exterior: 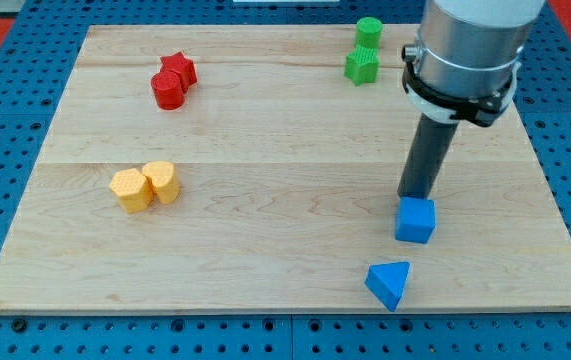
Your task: Move the blue triangle slightly left and up
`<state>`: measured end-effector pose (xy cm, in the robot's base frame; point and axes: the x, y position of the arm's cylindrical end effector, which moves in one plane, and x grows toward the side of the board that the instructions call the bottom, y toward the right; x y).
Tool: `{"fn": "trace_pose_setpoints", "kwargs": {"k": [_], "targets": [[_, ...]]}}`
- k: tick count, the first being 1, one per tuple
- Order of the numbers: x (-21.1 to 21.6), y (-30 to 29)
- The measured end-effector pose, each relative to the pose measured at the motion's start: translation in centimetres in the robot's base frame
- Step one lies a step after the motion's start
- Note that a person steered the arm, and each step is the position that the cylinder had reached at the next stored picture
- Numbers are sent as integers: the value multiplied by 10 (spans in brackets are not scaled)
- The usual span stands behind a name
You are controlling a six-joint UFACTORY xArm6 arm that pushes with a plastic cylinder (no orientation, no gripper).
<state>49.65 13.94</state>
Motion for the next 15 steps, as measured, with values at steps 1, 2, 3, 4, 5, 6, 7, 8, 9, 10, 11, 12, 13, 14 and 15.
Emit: {"fn": "trace_pose_setpoints", "kwargs": {"k": [1, 2, 3, 4, 5, 6, 7, 8, 9, 10, 11, 12, 13, 14, 15], "targets": [[20, 14], [28, 0], [35, -7], [37, 36], [57, 96], [95, 130], [121, 132], [122, 123], [122, 95], [122, 8], [122, -55], [123, -82], [123, -98], [122, -102], [122, -97]]}}
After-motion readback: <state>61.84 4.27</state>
